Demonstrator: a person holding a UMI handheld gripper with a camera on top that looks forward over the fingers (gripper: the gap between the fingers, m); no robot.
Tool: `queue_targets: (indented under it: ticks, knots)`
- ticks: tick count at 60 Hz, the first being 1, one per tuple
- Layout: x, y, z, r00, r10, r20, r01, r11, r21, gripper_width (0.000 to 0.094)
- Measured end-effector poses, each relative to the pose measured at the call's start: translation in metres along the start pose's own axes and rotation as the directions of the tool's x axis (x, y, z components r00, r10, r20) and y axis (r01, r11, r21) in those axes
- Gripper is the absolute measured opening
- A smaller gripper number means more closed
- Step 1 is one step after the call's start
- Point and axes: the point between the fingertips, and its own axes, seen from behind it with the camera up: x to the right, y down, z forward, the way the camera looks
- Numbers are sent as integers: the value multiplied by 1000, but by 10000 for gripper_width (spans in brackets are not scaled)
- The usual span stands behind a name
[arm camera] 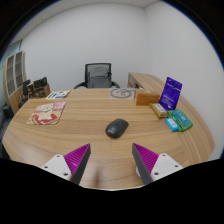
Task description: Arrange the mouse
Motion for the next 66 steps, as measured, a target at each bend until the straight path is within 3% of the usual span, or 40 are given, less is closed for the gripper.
queue_targets:
  ticks: [33,66]
  knots:
    - [-1,-9,134,1000,-23,3,23,1000,-19,866]
    - [-16,-39,184,999,-15,29,15,1000,-14,868]
